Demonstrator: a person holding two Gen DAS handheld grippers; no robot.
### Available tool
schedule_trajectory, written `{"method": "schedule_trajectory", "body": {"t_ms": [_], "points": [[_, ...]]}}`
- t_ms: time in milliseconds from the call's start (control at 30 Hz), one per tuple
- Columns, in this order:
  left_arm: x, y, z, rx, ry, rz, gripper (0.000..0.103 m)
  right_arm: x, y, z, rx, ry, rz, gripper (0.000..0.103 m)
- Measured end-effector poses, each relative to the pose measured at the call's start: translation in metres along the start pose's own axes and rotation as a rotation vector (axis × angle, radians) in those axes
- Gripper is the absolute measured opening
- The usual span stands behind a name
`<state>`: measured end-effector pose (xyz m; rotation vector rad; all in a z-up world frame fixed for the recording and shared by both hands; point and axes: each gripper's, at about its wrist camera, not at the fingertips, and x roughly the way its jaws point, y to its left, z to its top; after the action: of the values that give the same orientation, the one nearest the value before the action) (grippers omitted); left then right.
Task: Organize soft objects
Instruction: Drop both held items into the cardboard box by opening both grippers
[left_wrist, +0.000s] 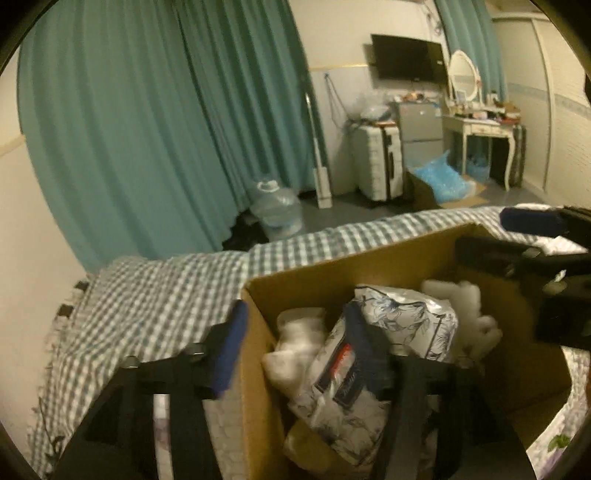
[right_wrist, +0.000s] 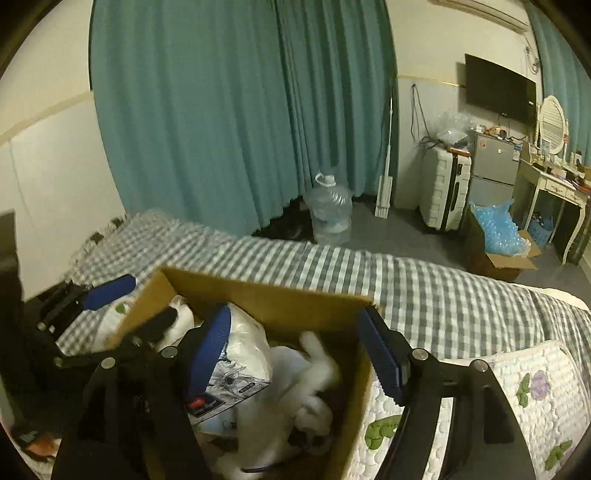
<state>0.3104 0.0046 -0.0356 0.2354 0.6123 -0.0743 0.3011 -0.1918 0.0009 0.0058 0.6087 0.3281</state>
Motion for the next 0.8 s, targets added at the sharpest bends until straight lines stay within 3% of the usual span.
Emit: {"method": "schedule_trajectory", "body": {"t_ms": [200,400,500,633,767,800], "points": [[-0.037,0.005,0.007,-0.019,-0.054,0.007,0.058,-0.074,0.0,0.02,-0.009,-0.063,-0.06,0.072],[-0.132,0.014,0.034,-0.032,-0.21,0.017,0.06,-0.188,0.019,0.04,-0.066,-0.182,-0.109,0.072],[-0.202,0.019,0.041,-0.048,-0.339,0.02,0.075,-0.244,0.032,0.043,-0.1,-0.23,-0.142,0.072],[-0.277,0.025,0.037,-0.077,-0.494,0.003,0.076,-0.309,0.051,0.035,-0.137,-0.314,-0.151,0.086],[-0.323,0.032,0.026,-0.089,-0.561,0.0,0.076,-0.354,0.068,0.017,-0.147,-0.402,-0.159,0.103],[-0.331,0.035,0.022,-0.098,-0.569,0.01,0.077,-0.361,0.072,0.012,-0.152,-0.416,-0.167,0.103]]}}
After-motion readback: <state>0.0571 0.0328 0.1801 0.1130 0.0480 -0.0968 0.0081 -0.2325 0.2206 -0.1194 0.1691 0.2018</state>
